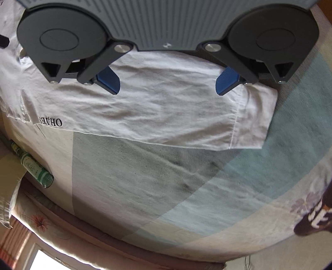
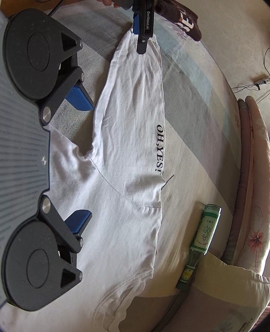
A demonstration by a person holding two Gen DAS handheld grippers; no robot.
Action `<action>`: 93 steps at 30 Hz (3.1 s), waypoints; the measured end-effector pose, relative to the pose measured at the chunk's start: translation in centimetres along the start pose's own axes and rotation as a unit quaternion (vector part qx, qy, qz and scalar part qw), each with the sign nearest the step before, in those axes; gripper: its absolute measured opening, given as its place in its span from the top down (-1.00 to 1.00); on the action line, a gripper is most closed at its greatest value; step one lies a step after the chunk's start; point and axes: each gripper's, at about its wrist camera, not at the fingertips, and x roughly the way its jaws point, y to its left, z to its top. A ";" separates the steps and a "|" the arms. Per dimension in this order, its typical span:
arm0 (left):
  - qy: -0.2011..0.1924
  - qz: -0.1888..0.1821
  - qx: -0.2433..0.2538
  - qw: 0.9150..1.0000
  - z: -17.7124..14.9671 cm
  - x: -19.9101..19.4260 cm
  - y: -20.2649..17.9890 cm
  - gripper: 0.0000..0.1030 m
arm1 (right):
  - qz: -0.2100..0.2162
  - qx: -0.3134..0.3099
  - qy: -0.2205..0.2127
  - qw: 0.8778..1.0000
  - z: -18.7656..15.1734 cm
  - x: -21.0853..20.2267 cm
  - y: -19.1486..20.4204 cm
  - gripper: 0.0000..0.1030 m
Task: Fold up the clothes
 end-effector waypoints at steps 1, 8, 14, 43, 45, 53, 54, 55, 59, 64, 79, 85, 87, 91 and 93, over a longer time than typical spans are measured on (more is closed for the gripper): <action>0.000 -0.001 -0.006 1.000 -0.2 0.4 0.2 -0.94 | 0.001 -0.001 0.000 1.000 -0.1 -0.2 -0.1 -1.00; -0.022 -0.015 -0.022 0.999 -0.9 -1.7 0.2 -0.95 | 0.002 0.000 0.003 1.000 -1.2 -0.9 -0.9 -1.00; -0.018 -0.040 -0.075 0.996 -2.4 -2.7 1.1 -0.95 | 0.012 0.007 0.002 1.000 -1.2 -0.8 -0.7 -1.00; -0.080 -0.069 -0.097 0.990 -3.0 -1.1 3.1 -0.98 | -0.003 0.057 -0.014 0.998 -3.1 -3.2 -1.5 -1.00; -0.079 -0.063 -0.087 0.991 -3.0 -1.0 2.9 -0.98 | -0.005 0.056 -0.019 0.998 -4.0 -4.0 -2.2 -1.00; -0.051 -0.005 -0.016 0.999 -2.5 -0.4 0.5 -0.98 | -0.001 0.077 -0.044 0.996 -6.9 -7.6 -6.1 -1.00; -0.048 0.000 -0.014 0.999 -2.5 -0.3 0.4 -0.98 | 0.000 0.077 -0.050 0.996 -7.0 -8.3 -6.6 -1.00; -0.047 0.002 -0.022 0.999 -2.5 -0.4 0.4 -0.98 | 0.001 0.076 -0.056 0.996 -7.2 -8.9 -7.0 -1.00; -0.051 0.008 -0.050 0.997 -3.2 -0.8 0.4 -0.98 | -0.005 0.076 -0.070 0.995 -8.0 -10.5 -8.5 -1.00; -0.062 -0.010 -0.042 0.997 -3.9 -1.2 0.7 -0.98 | -0.040 0.086 -0.073 0.993 -9.4 -11.0 -9.4 -1.00; -0.125 -0.154 -0.164 0.966 -0.8 0.5 5.0 -0.99 | -0.065 0.141 -0.092 0.984 -2.6 -5.2 3.2 -1.00; -0.105 -0.191 -0.147 0.965 -1.4 0.2 4.9 -0.99 | -0.028 0.103 -0.087 0.990 -1.2 -3.5 7.8 -1.00; -0.097 -0.197 -0.152 0.964 -1.4 -0.1 4.9 -0.99 | -0.023 0.106 -0.081 0.991 -1.3 -3.0 8.1 -1.00; -0.112 -0.199 -0.176 0.958 -1.1 -1.8 5.1 -0.98 | -0.007 0.102 -0.079 0.992 -1.6 -2.6 7.7 -1.00; -0.127 -0.194 -0.177 0.956 -1.4 -2.8 4.7 -0.98 | 0.002 0.088 -0.080 0.993 -1.8 -2.8 7.2 -1.00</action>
